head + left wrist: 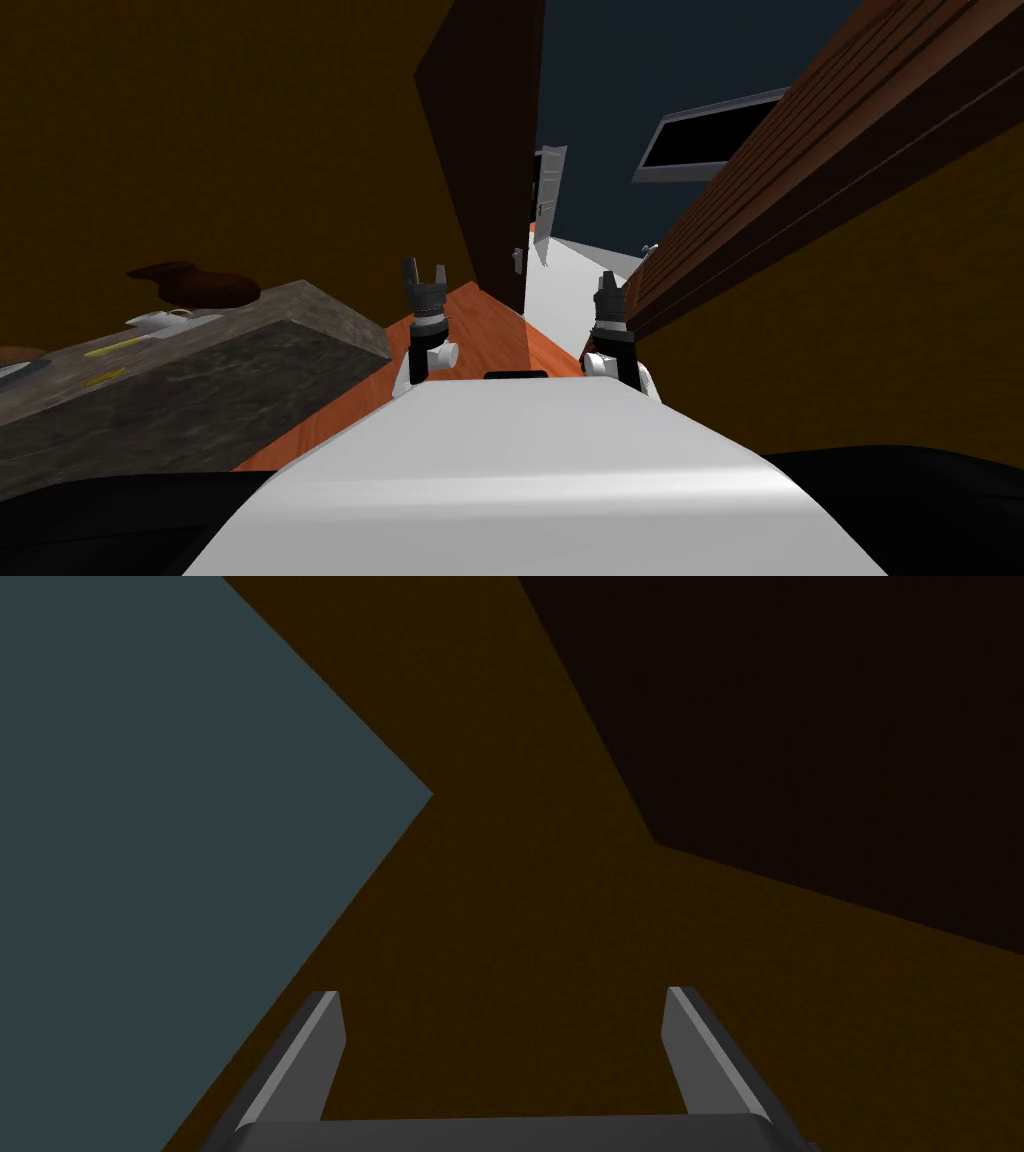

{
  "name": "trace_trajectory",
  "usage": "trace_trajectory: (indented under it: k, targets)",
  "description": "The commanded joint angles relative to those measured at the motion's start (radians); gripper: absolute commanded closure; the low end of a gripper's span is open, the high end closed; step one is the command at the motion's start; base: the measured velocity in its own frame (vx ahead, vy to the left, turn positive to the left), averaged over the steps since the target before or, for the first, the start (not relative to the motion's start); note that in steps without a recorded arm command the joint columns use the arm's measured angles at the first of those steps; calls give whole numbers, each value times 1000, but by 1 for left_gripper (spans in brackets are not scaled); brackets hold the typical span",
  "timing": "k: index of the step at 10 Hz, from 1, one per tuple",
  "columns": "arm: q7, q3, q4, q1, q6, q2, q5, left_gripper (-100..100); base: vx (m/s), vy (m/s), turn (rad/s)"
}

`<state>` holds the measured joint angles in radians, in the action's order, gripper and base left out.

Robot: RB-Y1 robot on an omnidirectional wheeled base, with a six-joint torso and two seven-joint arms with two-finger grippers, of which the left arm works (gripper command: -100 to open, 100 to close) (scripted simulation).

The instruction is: Push the door open

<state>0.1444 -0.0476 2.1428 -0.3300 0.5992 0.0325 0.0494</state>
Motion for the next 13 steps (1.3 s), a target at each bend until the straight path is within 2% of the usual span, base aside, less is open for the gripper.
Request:
trace_trajectory:
  k: [1,3,4,7,8,10,11,13]
  targets:
    - [0,-3,-45,19,-6,8,-5,-100,88,91,-136]
    - [-3,-7,-102,51,-16,16,-11,-100,82,84,-134]
    - [-3,-7,-106,51,-16,16,-11,-100,59,60,-66]
    - [-7,-13,-198,105,-33,28,-19,-100,65,69,-148]
    - [-7,-13,-207,105,-33,28,-19,-100,61,59,-45]
    - [-10,-17,-269,142,-45,34,-25,-100,49,61,-137]
    - [-10,-17,-277,142,-45,34,-25,-100,36,56,-59]
    - [-13,-22,-343,180,-58,41,-32,-100,46,73,-134]
